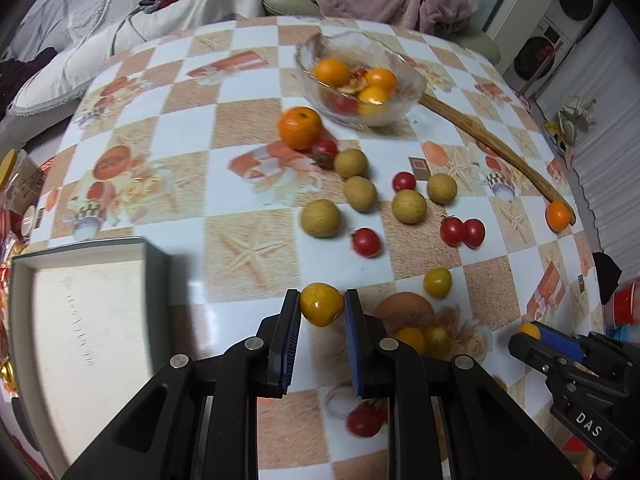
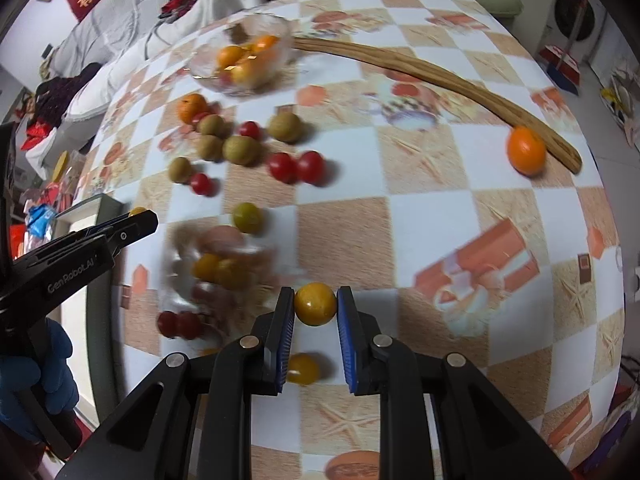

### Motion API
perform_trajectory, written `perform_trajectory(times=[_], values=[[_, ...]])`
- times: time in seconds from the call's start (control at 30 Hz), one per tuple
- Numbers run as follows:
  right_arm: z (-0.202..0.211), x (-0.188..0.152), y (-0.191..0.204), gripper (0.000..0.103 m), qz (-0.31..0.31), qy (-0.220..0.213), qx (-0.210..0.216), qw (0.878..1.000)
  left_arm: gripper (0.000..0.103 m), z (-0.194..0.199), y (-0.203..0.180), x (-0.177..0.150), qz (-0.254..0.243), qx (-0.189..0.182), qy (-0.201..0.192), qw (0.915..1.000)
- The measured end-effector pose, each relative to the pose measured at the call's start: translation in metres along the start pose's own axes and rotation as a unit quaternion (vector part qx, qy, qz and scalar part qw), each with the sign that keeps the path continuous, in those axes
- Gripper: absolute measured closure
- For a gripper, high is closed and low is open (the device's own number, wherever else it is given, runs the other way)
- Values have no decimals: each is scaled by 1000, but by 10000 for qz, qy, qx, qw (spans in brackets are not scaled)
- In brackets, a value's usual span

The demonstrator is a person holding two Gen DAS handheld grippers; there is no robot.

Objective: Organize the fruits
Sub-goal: 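Carry the yellow tomatoes into the white tray and open both tools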

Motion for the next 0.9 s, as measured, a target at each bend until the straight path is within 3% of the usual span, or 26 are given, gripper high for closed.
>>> perform_trajectory(times=[0.27,0.47,0.73,0.9], values=[[-3,8,65,80,395,-22,332,9987,80,32,58,-11,276,281,-123,9991],[-15,15,132,80,727,43,732,9947,80,50,127,-27,654,704,-153,9953],[-40,19,227,80,1167,262,1275,9846,80,47,199,-56,1067,1151,75,9876],[-67,21,260,80,1386,457,1289,9809,80,41,218,-70,1117,1239,198,9858]])
Point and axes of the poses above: each gripper's, at about its wrist camera, not at the fingertips, and z roughly against the way its jaws point, y to its left, x to its top, the point moved 4 cm from there along -z, roughly the way its jaws point, and after that the axes turned 9 degrees about -y, right-handed, at the moved point
